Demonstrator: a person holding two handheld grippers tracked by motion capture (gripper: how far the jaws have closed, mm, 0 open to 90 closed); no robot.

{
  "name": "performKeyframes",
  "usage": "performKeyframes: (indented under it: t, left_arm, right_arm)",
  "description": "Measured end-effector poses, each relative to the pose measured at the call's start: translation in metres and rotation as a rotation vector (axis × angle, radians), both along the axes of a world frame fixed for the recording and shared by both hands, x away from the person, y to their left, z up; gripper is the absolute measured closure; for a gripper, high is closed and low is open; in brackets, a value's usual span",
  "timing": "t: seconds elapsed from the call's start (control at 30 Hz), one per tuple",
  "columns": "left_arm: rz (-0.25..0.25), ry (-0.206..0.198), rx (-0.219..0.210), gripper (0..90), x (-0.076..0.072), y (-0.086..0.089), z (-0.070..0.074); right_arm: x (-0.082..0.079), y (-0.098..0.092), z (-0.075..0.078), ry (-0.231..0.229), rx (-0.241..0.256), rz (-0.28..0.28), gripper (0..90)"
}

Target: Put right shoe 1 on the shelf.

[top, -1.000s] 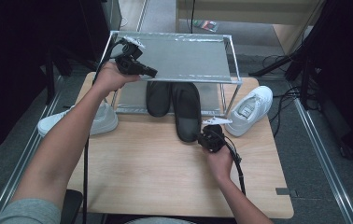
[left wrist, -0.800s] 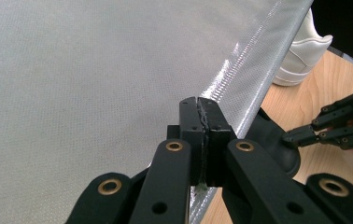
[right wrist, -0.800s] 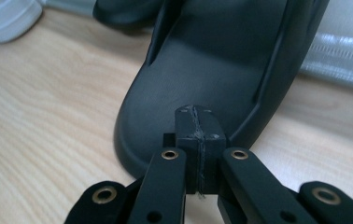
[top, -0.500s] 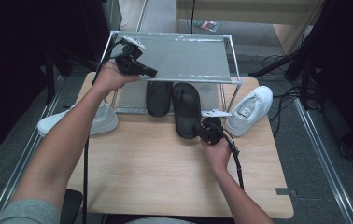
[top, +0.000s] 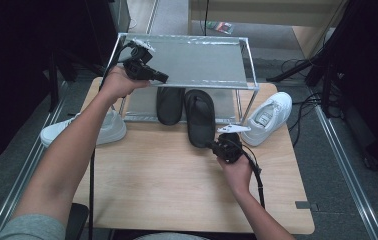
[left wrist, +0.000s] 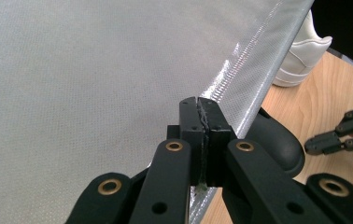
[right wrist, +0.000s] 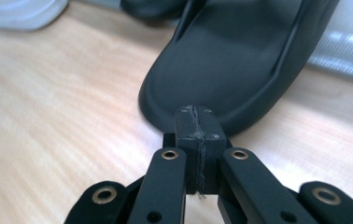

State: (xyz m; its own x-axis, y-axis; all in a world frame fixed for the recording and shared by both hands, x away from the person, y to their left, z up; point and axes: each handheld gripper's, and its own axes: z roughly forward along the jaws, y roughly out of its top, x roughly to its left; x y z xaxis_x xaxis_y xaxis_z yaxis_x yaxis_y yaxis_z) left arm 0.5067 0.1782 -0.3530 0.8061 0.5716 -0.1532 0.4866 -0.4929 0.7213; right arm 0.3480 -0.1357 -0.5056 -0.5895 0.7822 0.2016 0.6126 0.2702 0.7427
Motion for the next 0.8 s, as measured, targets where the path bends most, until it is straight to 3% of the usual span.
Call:
performKeyframes:
  t: [0.17,0.3,0.8]
  left_arm:
    - [0.0,0.001,0.002,90.0,0.0,0.0,0.0]
    - [0.004,0.0,-0.004,90.0,0.0,0.001,-0.001]
    - [0.006,-0.001,-0.017,90.0,0.0,0.002,-0.002]
  right_arm:
    - [-0.002,-0.001,-0.009,0.03,-0.021,0.01,90.0]
    - [0.003,0.002,-0.01,0.016,-0.01,-0.005,90.0]
    - [0.04,0.017,-0.01,-0.013,0.011,-0.048,90.0]
